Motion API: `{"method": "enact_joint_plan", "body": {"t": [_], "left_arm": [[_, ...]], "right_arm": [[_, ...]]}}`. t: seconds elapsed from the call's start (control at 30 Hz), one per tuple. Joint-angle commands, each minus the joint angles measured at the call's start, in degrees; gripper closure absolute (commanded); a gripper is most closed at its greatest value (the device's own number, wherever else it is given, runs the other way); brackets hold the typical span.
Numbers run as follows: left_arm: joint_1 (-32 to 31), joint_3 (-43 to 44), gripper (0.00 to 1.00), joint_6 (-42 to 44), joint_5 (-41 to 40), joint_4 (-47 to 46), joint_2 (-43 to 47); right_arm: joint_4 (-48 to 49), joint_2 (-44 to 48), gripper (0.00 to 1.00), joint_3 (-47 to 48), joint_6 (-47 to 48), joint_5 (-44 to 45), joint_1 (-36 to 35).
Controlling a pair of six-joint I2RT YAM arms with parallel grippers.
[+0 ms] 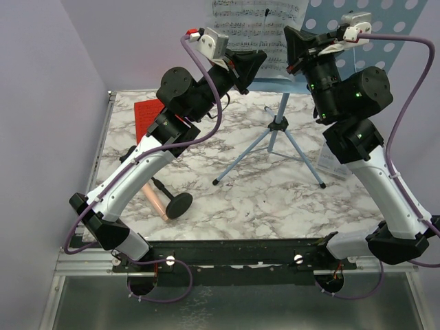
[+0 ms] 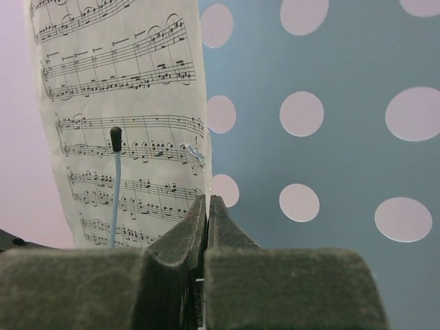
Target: Set up the instrument practice props
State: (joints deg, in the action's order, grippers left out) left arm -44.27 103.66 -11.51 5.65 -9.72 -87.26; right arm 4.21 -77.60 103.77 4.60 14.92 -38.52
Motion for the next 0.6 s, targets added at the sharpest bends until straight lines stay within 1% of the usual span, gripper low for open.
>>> {"method": "enact_joint_plan", "body": {"t": [0.0,0.4,0.57], "left_arm": [[-0.28,-0.38,1.00,0.23,1.12,-1.18,2.64],[-0.29,-0.29,1.00,0.38,0.79,-1.19,2.38],[-0.29,-0.62,1.00,0.56,0.41,-1.21,2.59]], "right_arm": [[0.08,0.17,1.00,1.37,5.67,-3.05,-0.04],[0.27,0.93,1.00,-0.36,6.62,-2.46,-0.06],[1.38,2.41,1.00,-3.06,7.26,-1.39,-0.04]]}}
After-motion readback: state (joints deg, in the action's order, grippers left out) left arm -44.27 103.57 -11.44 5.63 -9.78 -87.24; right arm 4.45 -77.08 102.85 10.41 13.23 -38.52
